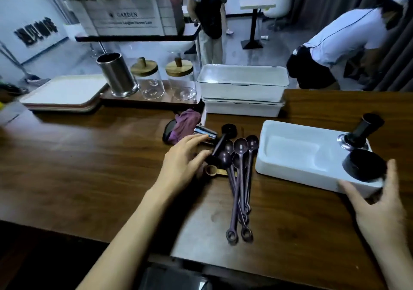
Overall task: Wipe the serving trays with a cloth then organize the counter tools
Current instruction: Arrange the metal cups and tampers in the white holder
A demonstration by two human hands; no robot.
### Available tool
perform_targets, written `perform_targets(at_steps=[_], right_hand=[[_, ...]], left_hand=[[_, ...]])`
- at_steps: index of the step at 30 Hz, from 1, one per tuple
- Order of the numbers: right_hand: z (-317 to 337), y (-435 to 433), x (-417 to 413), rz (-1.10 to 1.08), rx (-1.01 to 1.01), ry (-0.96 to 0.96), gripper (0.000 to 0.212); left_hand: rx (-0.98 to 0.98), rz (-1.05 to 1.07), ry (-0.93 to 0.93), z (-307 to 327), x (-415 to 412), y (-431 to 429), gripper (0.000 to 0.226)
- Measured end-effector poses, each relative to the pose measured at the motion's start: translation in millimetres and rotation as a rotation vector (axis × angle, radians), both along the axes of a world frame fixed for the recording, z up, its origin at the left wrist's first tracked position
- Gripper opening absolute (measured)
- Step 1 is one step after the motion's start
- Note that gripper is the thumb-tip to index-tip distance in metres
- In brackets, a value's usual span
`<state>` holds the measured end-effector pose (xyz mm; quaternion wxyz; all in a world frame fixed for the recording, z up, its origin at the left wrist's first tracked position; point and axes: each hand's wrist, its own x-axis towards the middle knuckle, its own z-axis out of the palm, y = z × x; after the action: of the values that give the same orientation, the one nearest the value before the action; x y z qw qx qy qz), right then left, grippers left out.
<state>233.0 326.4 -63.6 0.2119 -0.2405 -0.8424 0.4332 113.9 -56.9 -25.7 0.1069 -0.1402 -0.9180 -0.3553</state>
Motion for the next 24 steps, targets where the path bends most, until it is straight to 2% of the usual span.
perform_targets(at_steps=[5,10,13,16,19,22,24], right_hand=[[0.1,-1.0,1.3,-0.023,-0.017,-0.031,0.101],[2.1,-3.2,1.0,-0.056,0.004,-0.033,0.101],[0.1,-2.7,0.6,-0.083,-0.005,-0.030,0.100],[-2.0,-1.3,1.3,-0.128,0.007,-0.055,0.099],[-6.5,2.8,1.1,-0.165,0.027,-0.075,0.098],[-6.5,3.3,0.6,-0.180,0.027,-0.081,0.098],[-5.8,4.7,0.4,-0.170,0.008,-0.079,0.098]], left_hand=[[0.004,0.080,-0.001,-1.1,-4.4,-33.1,0.039],[-0.153,-0.114,-0.112,-7.6,5.7,-62.6,0.057],[-0.227,-0.192,-0.105,-11.5,8.9,-69.5,0.081],[-0.240,-0.211,-0.085,-14.5,4.1,-68.8,0.093],[-0.263,-0.225,-0.072,-17.8,-0.1,-69.8,0.096],[-0.320,-0.324,-0.114,-19.9,-6.5,-77.8,0.102],[-0.378,-0.374,-0.098,-21.5,-12.8,-84.6,0.096]])
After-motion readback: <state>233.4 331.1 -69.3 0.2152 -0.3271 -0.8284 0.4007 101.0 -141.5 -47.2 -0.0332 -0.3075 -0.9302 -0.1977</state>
